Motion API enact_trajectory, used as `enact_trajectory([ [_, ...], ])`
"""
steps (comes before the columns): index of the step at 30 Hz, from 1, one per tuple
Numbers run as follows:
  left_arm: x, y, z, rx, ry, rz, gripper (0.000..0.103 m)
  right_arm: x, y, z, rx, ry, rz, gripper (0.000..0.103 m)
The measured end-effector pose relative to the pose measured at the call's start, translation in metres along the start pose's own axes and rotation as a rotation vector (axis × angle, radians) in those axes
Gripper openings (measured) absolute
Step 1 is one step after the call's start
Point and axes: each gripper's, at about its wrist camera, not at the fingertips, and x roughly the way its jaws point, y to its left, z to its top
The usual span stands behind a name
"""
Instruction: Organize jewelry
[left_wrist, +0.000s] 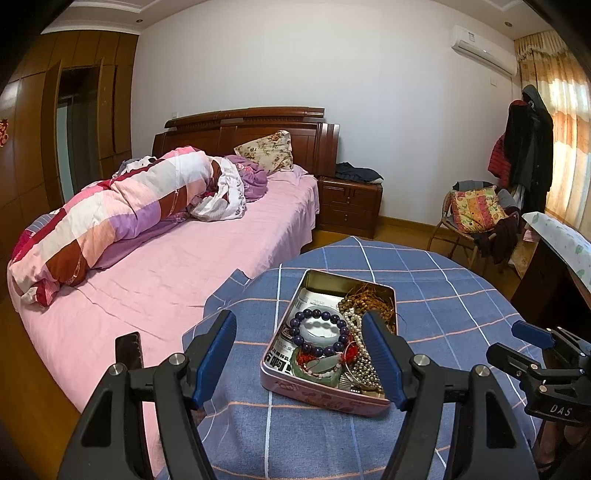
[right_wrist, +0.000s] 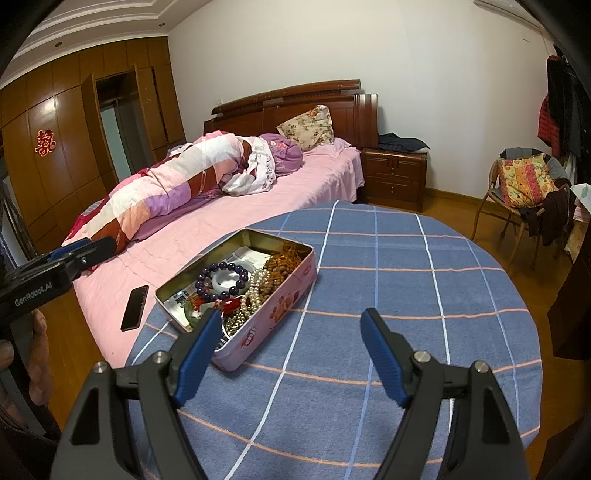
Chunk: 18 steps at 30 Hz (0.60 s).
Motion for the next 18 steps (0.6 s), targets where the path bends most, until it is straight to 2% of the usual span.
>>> enact_trajectory([
  [18,0.0016,-0.0006,0.0008,0.002,0.017,-0.012,0.071,-0.0048,0.0017,-0.0004,-0.013,-0.014,-0.004,0.082],
])
